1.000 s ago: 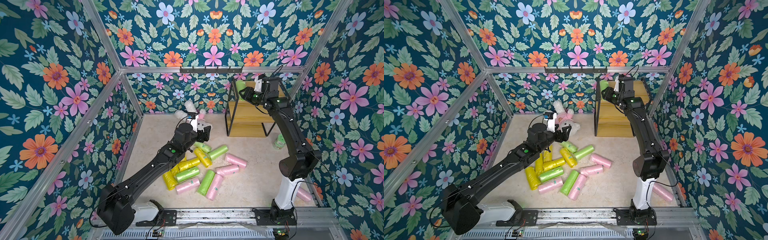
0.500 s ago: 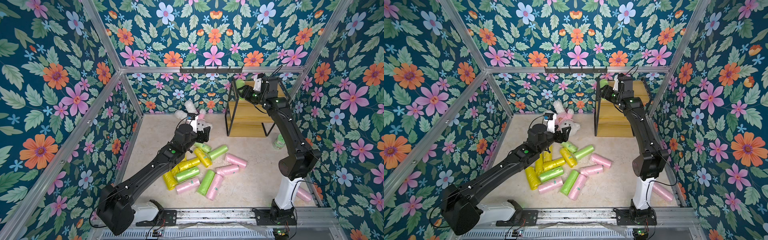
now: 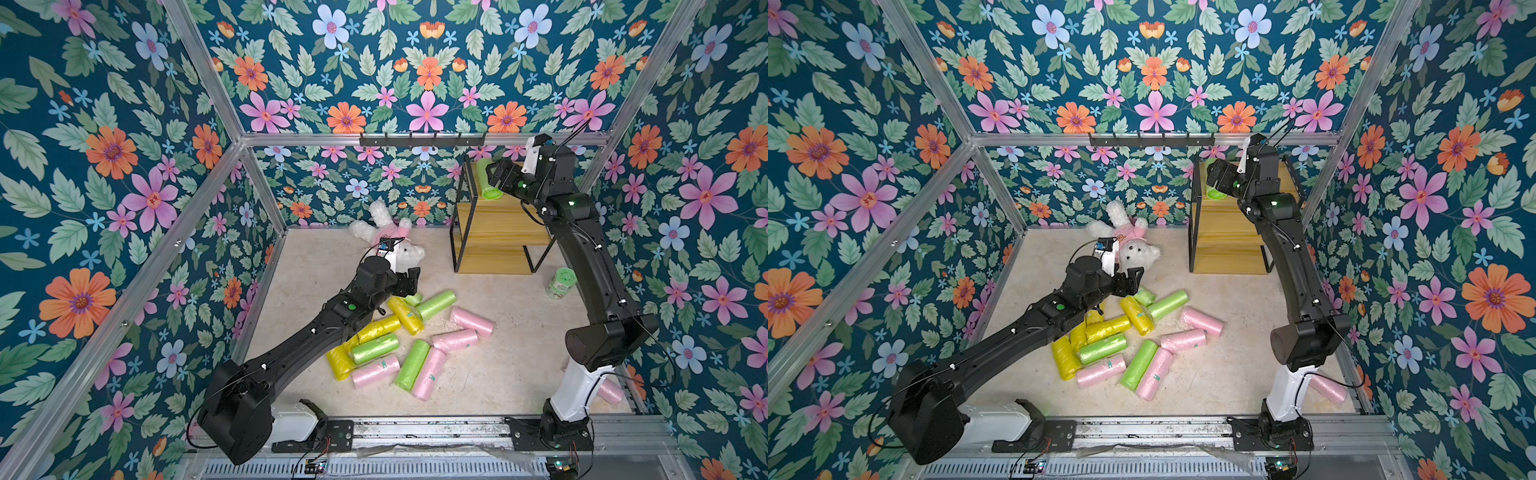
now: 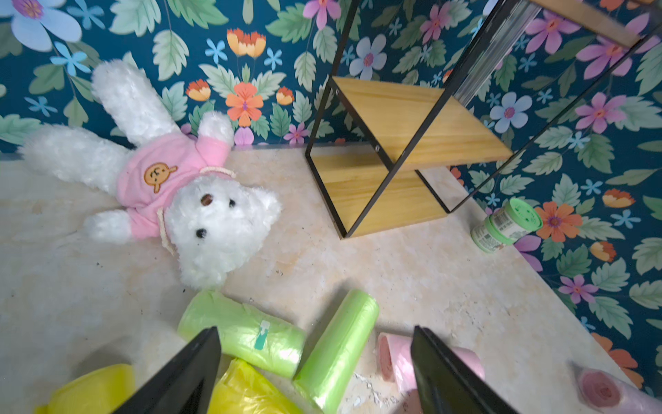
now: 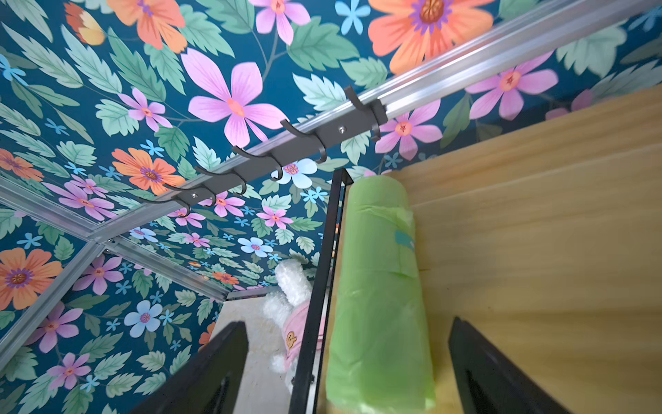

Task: Sort the rolls of trash bags by color and place them on the shelf
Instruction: Place the roll of trash bags on the shelf, then pick up the roll of trash bags from the center of the board.

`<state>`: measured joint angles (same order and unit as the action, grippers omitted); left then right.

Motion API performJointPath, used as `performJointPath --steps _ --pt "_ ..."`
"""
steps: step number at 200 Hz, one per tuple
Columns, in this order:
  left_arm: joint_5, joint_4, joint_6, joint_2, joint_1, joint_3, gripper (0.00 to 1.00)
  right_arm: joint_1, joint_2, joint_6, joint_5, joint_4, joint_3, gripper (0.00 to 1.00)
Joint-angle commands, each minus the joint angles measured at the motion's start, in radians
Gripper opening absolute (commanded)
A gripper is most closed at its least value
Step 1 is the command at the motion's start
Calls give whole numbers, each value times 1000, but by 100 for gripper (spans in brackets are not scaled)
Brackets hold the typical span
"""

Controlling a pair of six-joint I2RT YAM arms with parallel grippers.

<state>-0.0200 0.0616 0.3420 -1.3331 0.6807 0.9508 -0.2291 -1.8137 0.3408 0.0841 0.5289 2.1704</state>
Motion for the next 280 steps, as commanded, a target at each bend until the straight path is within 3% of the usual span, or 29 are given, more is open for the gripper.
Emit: performJointPath --steps 1,45,76,105,186,253,280 --pt "67 -28 -20 -36 0 -16 88 -1 59 -63 -56 -3 -62 93" --pt "112 -59 -146 -156 30 -24 81 -34 398 -146 -50 -155 -511 92" --pt "105 -85 -345 -242 77 11 78 -70 601 -141 -37 -226 -809 92" --pt "101 -144 -498 -316 93 59 75 -70 699 -112 -21 -283 -994 92" --pt "170 -158 -590 -445 100 134 71 -69 686 -92 2 -354 -1123 92" --pt "77 -152 -678 -541 108 186 75 -69 675 -83 16 -360 -1158 92" --pt "72 -138 -722 -566 111 185 68 -69 667 -80 19 -364 -1179 93"
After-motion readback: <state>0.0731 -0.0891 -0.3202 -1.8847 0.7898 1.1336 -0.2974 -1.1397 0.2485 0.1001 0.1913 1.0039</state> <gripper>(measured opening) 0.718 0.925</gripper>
